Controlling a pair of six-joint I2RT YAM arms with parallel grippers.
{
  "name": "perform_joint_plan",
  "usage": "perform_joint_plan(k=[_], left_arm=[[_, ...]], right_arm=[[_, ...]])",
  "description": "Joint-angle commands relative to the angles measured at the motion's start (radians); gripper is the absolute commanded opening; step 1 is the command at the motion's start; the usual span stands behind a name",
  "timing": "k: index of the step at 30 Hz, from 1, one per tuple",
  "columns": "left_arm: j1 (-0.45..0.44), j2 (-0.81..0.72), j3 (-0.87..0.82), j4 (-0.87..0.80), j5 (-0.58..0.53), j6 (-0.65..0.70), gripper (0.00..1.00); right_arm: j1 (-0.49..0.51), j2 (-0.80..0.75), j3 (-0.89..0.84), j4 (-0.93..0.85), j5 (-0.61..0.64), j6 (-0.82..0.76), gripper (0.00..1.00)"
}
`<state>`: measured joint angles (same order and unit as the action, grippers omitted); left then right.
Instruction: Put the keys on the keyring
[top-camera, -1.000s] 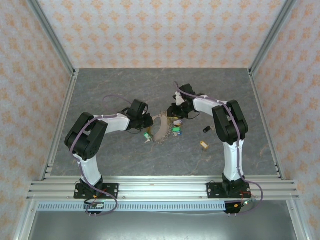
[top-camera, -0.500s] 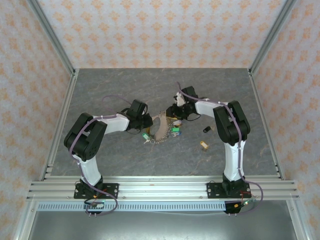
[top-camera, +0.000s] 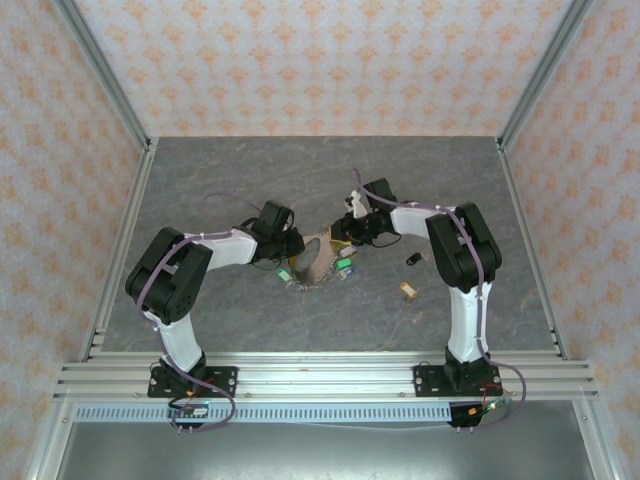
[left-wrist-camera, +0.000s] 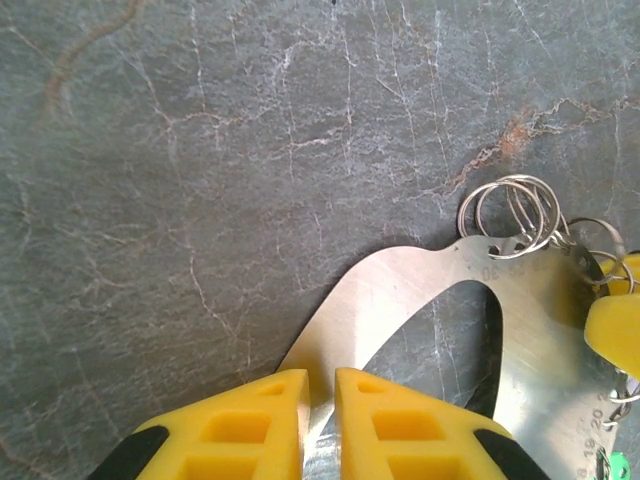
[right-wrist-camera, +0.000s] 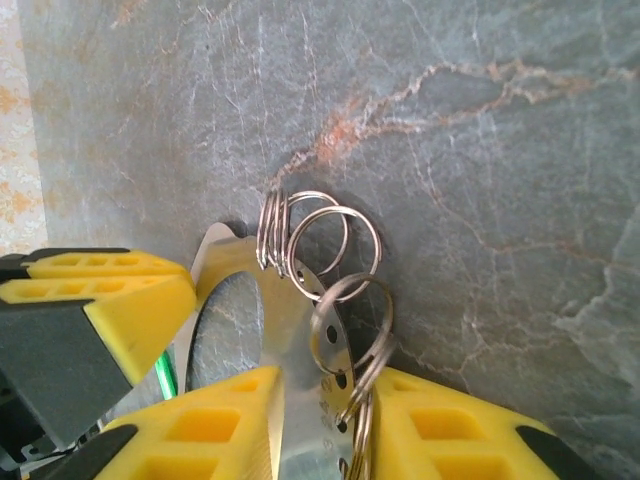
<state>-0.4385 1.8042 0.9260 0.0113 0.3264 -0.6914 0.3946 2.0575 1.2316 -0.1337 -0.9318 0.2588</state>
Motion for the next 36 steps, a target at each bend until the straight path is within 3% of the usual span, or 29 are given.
perform_joint_plan(k=[1, 6, 13, 17, 20, 27, 31, 36], left_arm=[[-0.002, -0.012, -0.028, 0.001, -0.005, -0.013, 0.16], [-0.001, -0.104, -0.042, -0.027, -0.044, 0.017, 0.28], [0.020, -0.307, -0.076, -0.107, -0.092, 0.094, 0.71], [0.070, -0.431, -0.105, -0.127, 0.005, 0.143, 0.89], [0.111, -0.498, -0.120, -0.120, 0.137, 0.184, 0.94], [0.130, -0.545, -0.114, -0.086, 0.403, 0.203, 0.89], [0.129, -0.523, -0.124, -0.039, 0.488, 0.186, 0.79], [0.129, -0.505, -0.150, 0.045, 0.558, 0.126, 0.54]], right_arm=[[0.026, -0.009, -0.026, -0.016, -0.020, 0.024, 0.21], [0.011, -0.063, -0.068, 0.042, 0.006, 0.061, 0.11], [-0.008, -0.247, -0.184, 0.193, -0.032, 0.071, 0.06], [-0.009, -0.389, -0.266, 0.304, -0.081, 0.052, 0.05], [-0.008, -0.472, -0.300, 0.347, -0.097, 0.048, 0.05], [-0.009, -0.576, -0.335, 0.437, -0.127, 0.093, 0.05], [-0.008, -0.601, -0.354, 0.496, -0.135, 0.136, 0.05], [-0.008, -0.613, -0.371, 0.532, -0.130, 0.162, 0.05]])
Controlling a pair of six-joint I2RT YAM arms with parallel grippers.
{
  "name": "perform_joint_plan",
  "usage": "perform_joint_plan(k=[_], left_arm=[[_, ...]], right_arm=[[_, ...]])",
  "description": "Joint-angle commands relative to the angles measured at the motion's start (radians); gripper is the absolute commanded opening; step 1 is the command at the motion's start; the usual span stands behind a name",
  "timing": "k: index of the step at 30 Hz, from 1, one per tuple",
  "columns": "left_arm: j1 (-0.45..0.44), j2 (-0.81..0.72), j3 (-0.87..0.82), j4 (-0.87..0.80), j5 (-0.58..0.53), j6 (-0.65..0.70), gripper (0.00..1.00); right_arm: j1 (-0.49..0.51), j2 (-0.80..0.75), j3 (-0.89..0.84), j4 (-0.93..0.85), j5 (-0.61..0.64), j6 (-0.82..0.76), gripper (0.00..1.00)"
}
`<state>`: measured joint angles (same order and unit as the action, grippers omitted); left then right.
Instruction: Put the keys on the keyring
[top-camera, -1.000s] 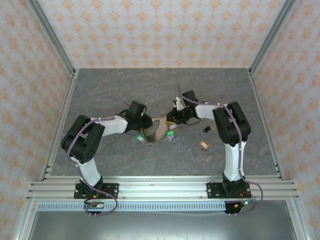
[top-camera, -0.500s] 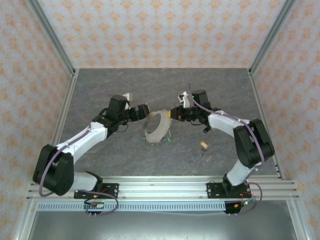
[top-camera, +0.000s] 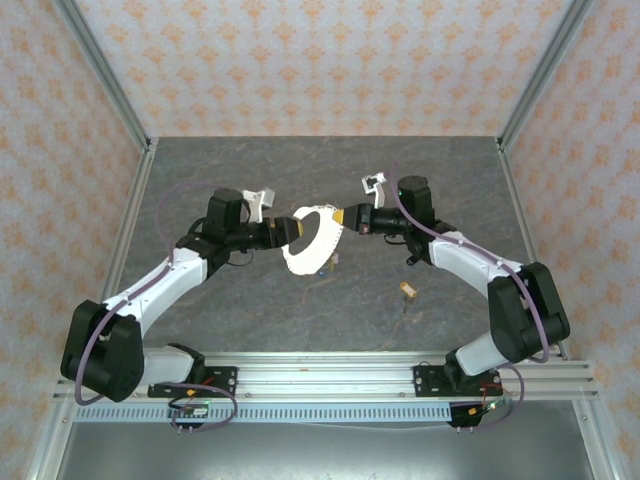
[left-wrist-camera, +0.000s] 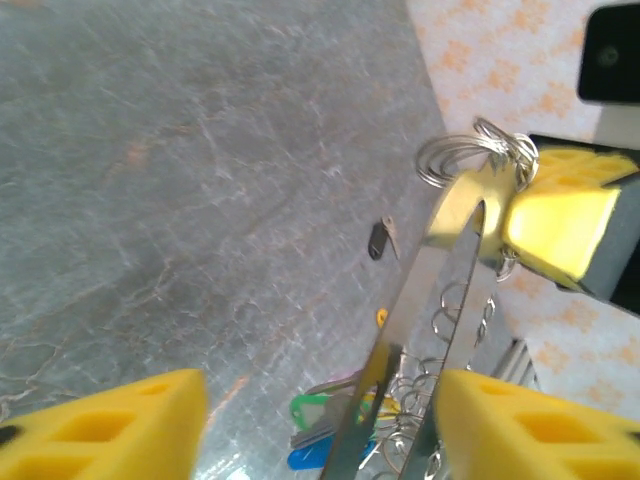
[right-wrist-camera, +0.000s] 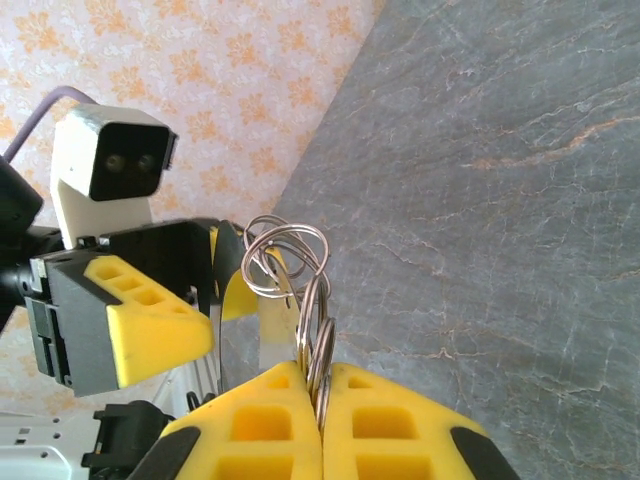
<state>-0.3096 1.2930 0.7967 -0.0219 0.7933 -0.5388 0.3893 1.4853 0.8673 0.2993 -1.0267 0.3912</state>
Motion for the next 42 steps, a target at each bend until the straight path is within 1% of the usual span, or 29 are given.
perform_joint_plan(k=[1, 3, 5, 8, 12, 13, 15, 16, 17, 19, 20, 22, 24, 26, 28, 30, 33, 35, 40, 42], left_arm=[[0.000, 0.003, -0.026, 0.084, 0.094, -0.031, 0.48], [0.000, -0.008, -0.024, 0.075, 0.092, -0.028, 0.34], [0.000, -0.026, -0.018, 0.055, 0.084, -0.022, 0.18], [0.000, -0.056, 0.001, 0.001, 0.054, -0.001, 0.00], [-0.004, -0.104, 0.051, -0.139, -0.007, 0.108, 0.00], [-0.008, -0.118, 0.073, -0.190, -0.031, 0.144, 0.00], [-0.024, -0.144, 0.116, -0.279, -0.076, 0.215, 0.00], [-0.036, -0.159, 0.134, -0.312, -0.093, 0.242, 0.00], [-0.046, -0.175, 0.149, -0.329, -0.100, 0.258, 0.00], [-0.072, -0.203, 0.177, -0.349, -0.112, 0.291, 0.00], [-0.090, -0.216, 0.193, -0.364, -0.125, 0.317, 0.00], [-0.126, -0.240, 0.223, -0.391, -0.150, 0.375, 0.00], [-0.142, -0.262, 0.241, -0.399, -0.156, 0.416, 0.00], [-0.145, -0.285, 0.240, -0.373, -0.137, 0.454, 0.00], [-0.147, -0.305, 0.234, -0.343, -0.128, 0.475, 0.00], [-0.147, -0.320, 0.234, -0.316, -0.138, 0.473, 0.00], [-0.148, -0.327, 0.251, -0.298, -0.100, 0.487, 0.00], [-0.148, -0.327, 0.262, -0.292, -0.074, 0.495, 0.00], [-0.147, -0.325, 0.283, -0.308, -0.033, 0.533, 0.00], [-0.148, -0.323, 0.298, -0.329, -0.024, 0.544, 0.00]], right_arm=[[-0.004, -0.042, -0.009, 0.098, -0.031, 0.027, 0.06], [-0.003, -0.042, -0.011, 0.093, -0.027, 0.022, 0.06], [-0.004, -0.042, -0.017, 0.087, -0.017, 0.016, 0.07], [-0.003, -0.056, -0.038, 0.083, 0.017, 0.009, 0.11], [-0.004, -0.114, -0.092, 0.072, 0.118, -0.015, 0.19], [-0.003, -0.134, -0.104, 0.062, 0.152, -0.026, 0.24], [-0.004, -0.181, -0.133, 0.046, 0.230, -0.045, 0.26], [-0.004, -0.216, -0.150, 0.039, 0.271, -0.057, 0.32], [-0.003, -0.251, -0.170, 0.037, 0.316, -0.069, 0.38], [-0.003, -0.330, -0.222, 0.065, 0.394, -0.082, 0.41], [-0.003, -0.372, -0.255, 0.090, 0.422, -0.099, 0.46], [-0.004, -0.449, -0.307, 0.131, 0.465, -0.138, 0.51], [-0.004, -0.510, -0.327, 0.119, 0.464, -0.172, 0.51], [-0.001, -0.557, -0.324, 0.073, 0.424, -0.203, 0.52], [0.023, -0.596, -0.335, 0.066, 0.418, -0.228, 0.51], [0.079, -0.637, -0.367, 0.087, 0.440, -0.305, 0.49], [0.236, -0.690, -0.394, 0.051, 0.595, -0.496, 0.49], [0.343, -0.683, -0.406, 0.065, 0.710, -0.597, 0.44], [0.519, -0.585, -0.484, 0.324, 0.903, -0.709, 0.37], [0.589, -0.529, -0.491, 0.381, 0.980, -0.777, 0.33]])
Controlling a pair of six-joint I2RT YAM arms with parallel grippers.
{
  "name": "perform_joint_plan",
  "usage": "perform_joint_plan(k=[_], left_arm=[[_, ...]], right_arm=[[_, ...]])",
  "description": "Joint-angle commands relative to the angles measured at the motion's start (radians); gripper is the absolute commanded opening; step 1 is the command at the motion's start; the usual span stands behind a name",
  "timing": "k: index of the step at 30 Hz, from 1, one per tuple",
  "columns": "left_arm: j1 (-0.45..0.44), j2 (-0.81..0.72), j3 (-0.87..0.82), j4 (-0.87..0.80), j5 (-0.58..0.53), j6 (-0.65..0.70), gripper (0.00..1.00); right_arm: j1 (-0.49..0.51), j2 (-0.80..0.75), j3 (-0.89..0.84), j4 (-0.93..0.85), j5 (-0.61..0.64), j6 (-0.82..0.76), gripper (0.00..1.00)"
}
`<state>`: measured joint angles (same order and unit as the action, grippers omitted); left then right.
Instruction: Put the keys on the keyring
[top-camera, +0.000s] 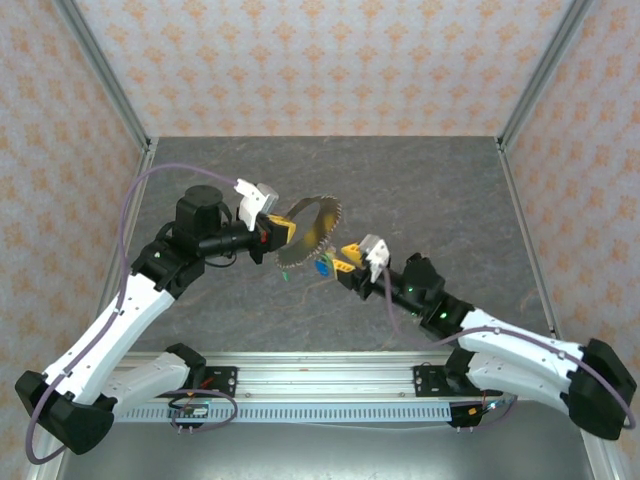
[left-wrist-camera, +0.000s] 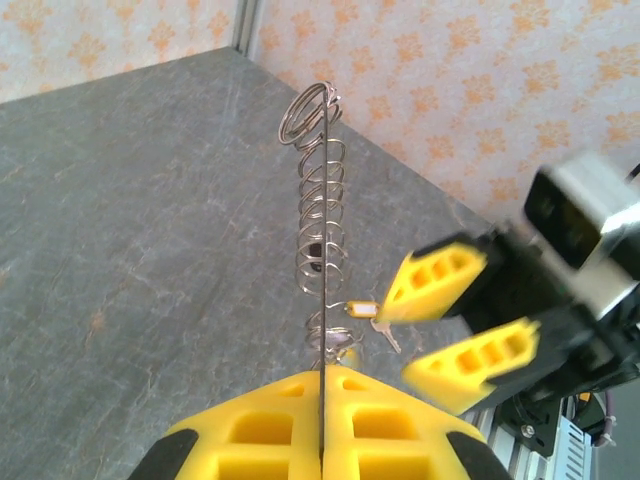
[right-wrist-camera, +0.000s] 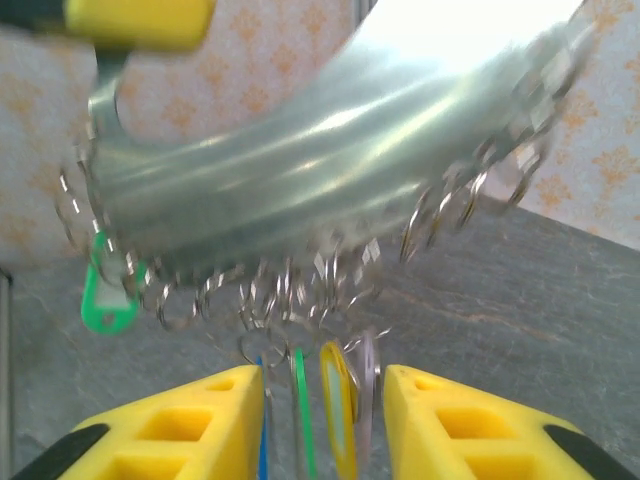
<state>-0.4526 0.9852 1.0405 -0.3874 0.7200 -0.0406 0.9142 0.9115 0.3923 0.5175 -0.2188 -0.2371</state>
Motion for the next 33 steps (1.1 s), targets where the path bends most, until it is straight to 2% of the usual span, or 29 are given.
perform_joint_plan(k=[1, 6, 11, 33], left_arm=[[-0.005, -0.013, 0.063, 0.024, 0.056, 0.056, 0.00], [-0.004, -0.007, 0.091, -0.019, 0.055, 0.082, 0.00], [-0.005, 0.004, 0.112, -0.041, 0.061, 0.093, 0.00], [-0.005, 0.017, 0.137, -0.056, 0.068, 0.090, 0.00]], right_arm=[[0.098, 0.070, -0.023, 0.196, 0.206, -0.190, 0.33], [0.181, 0.172, -0.060, 0.412, 0.252, -0.297, 0.29], [0.193, 0.216, -0.061, 0.512, 0.235, -0.324, 0.27], [0.193, 0.267, 0.006, 0.536, 0.164, -0.344, 0.22]])
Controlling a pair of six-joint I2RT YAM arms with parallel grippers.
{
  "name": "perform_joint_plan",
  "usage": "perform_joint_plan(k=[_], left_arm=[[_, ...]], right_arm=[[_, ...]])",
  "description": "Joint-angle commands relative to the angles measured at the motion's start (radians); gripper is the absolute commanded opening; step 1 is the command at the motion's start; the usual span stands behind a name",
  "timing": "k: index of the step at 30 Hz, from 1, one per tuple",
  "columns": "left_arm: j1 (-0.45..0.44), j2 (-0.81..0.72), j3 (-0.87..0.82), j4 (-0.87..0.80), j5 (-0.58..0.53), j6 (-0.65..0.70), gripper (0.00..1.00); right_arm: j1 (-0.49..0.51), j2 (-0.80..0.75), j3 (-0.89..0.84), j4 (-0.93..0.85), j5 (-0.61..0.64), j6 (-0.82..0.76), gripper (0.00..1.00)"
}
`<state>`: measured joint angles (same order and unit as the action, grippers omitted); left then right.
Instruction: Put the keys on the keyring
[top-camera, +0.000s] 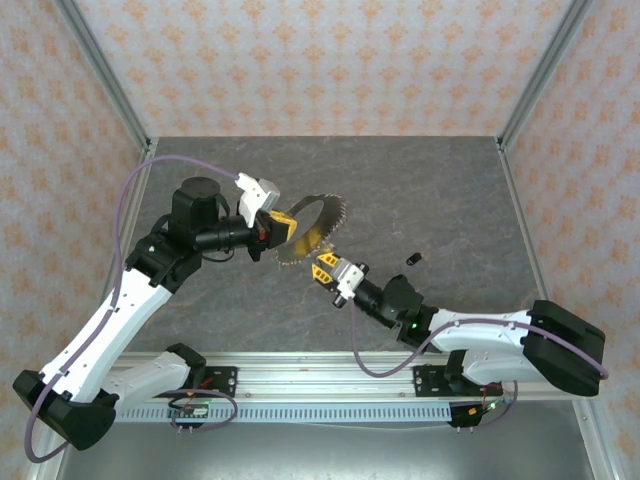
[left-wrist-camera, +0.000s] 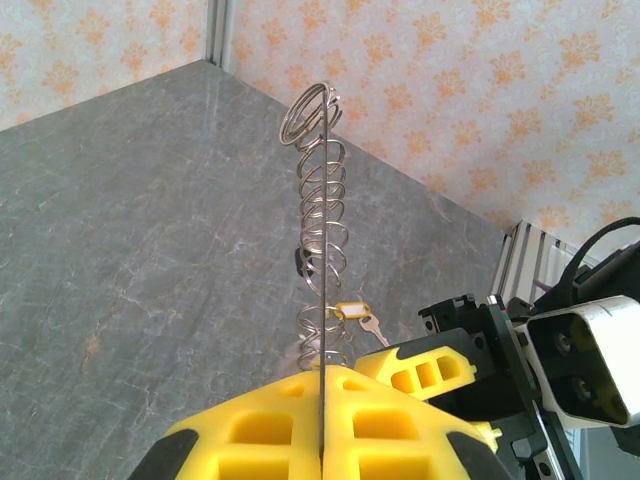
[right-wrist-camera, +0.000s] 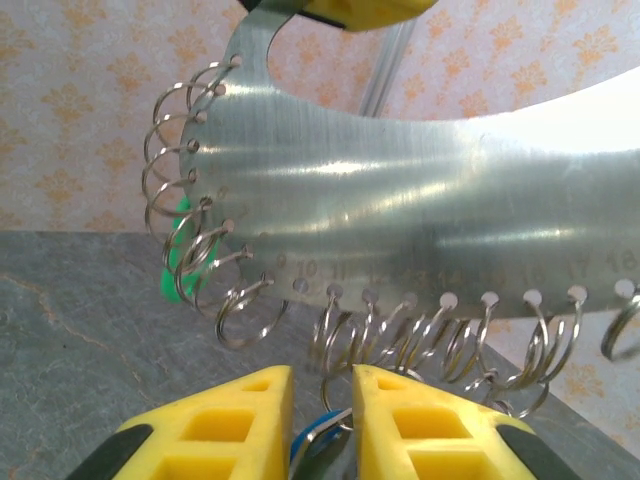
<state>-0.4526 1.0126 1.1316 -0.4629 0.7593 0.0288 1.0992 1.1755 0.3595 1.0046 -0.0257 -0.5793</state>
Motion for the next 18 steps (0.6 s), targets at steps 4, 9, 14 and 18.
perform_joint_plan(k=[4, 9, 14, 18], left_arm=[[-0.005, -0.009, 0.045, 0.021, 0.026, 0.021, 0.00], [-0.006, -0.010, 0.045, 0.015, 0.028, 0.019, 0.00], [-0.006, -0.015, 0.046, 0.004, 0.028, 0.024, 0.00], [-0.005, -0.018, 0.048, -0.003, 0.024, 0.032, 0.00]], right_arm=[[0.008, 0.031, 0.053, 0.045, -0.037, -0.001, 0.19], [0.009, 0.055, 0.061, 0.045, -0.041, 0.002, 0.19], [0.007, 0.056, 0.050, 0.067, -0.034, 0.003, 0.20], [0.008, 0.021, 0.039, 0.025, -0.032, -0.031, 0.23]])
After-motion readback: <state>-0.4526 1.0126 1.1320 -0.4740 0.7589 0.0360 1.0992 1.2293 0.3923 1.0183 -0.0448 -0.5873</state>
